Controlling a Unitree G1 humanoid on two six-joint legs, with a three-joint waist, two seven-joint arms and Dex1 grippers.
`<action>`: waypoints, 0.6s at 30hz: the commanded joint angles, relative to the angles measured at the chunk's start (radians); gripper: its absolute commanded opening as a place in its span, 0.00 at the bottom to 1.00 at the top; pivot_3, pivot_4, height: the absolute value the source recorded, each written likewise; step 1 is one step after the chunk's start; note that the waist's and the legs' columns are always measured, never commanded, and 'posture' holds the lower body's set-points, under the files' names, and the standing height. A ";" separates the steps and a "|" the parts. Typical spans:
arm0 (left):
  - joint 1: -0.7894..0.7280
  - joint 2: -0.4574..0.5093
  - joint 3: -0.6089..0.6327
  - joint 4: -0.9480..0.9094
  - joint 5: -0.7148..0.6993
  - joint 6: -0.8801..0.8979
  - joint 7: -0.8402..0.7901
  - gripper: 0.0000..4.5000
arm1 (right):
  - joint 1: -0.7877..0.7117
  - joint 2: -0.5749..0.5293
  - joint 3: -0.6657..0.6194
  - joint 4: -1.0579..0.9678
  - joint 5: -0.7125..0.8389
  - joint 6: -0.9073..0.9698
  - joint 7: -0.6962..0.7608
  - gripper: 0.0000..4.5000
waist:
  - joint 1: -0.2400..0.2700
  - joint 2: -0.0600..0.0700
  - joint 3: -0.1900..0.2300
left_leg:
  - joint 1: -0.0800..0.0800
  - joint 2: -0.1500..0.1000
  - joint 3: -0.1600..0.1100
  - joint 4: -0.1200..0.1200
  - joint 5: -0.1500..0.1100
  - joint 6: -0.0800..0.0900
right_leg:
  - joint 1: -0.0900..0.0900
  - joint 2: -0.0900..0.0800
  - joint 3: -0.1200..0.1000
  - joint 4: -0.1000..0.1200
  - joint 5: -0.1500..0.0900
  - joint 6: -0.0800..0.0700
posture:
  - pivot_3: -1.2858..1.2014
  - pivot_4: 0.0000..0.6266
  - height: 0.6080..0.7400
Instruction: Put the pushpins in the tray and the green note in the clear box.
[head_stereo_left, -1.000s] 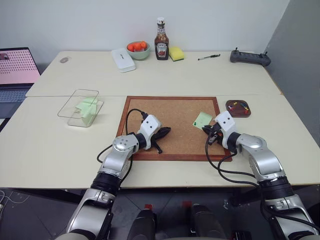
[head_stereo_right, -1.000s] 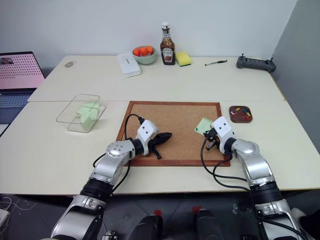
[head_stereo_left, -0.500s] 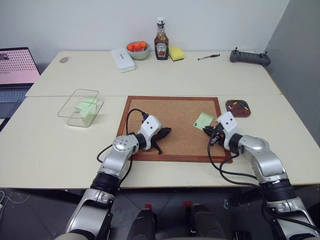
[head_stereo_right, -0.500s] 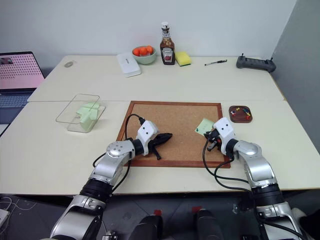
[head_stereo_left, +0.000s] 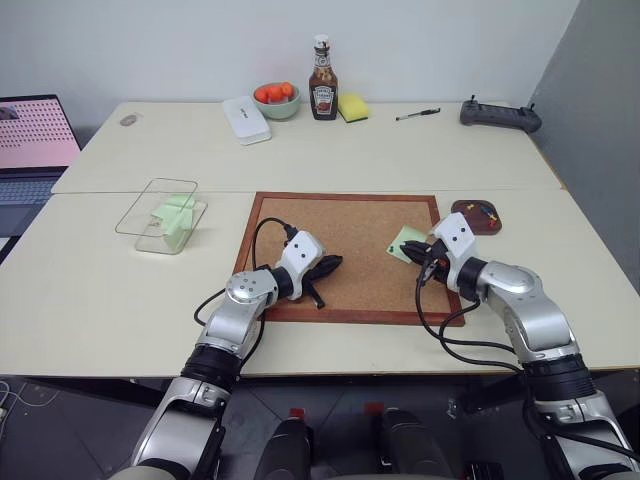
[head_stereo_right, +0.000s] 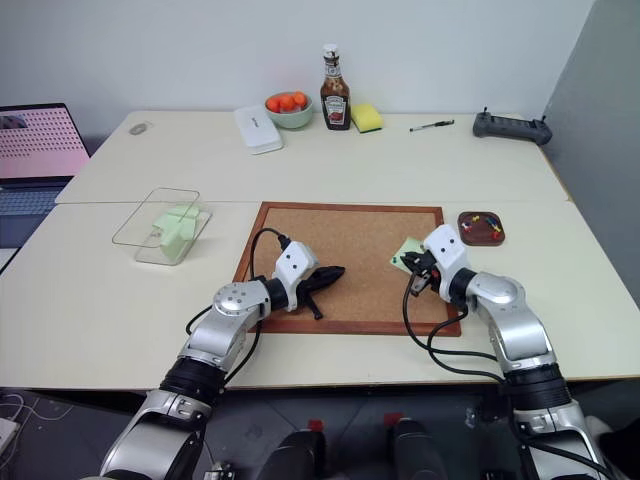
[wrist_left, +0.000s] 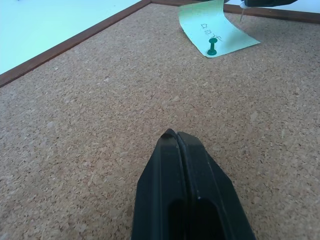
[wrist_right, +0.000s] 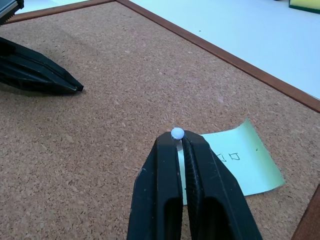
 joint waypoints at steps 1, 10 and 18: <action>0.030 -0.002 -0.024 0.021 0.024 0.012 -0.004 0.00 | -0.032 -0.024 -0.053 -0.035 0.015 -0.028 -0.011 0.00 | 0.000 0.000 0.000 | 0.000 0.000 0.000 0.000 0.000 0.000 | 0.000 0.000 0.000 0.000 0.000 0.000 | 0.52 0.24 1.00; 0.027 -0.003 -0.027 0.026 0.027 0.009 -0.006 0.00 | -0.158 -0.112 -0.070 0.242 -0.186 -0.137 -0.232 0.00 | 0.000 0.000 0.000 | 0.000 0.000 0.000 0.000 0.000 0.000 | 0.000 0.000 0.000 0.000 0.000 0.000 | 0.52 0.24 1.00; 0.024 -0.005 -0.029 0.031 0.029 0.006 -0.004 0.00 | -0.276 -0.153 -0.022 0.514 -0.318 -0.239 -0.333 0.00 | 0.000 0.000 0.000 | 0.000 0.000 0.001 -0.001 0.000 0.000 | 0.000 0.000 0.001 0.000 0.000 0.000 | 0.52 0.24 1.00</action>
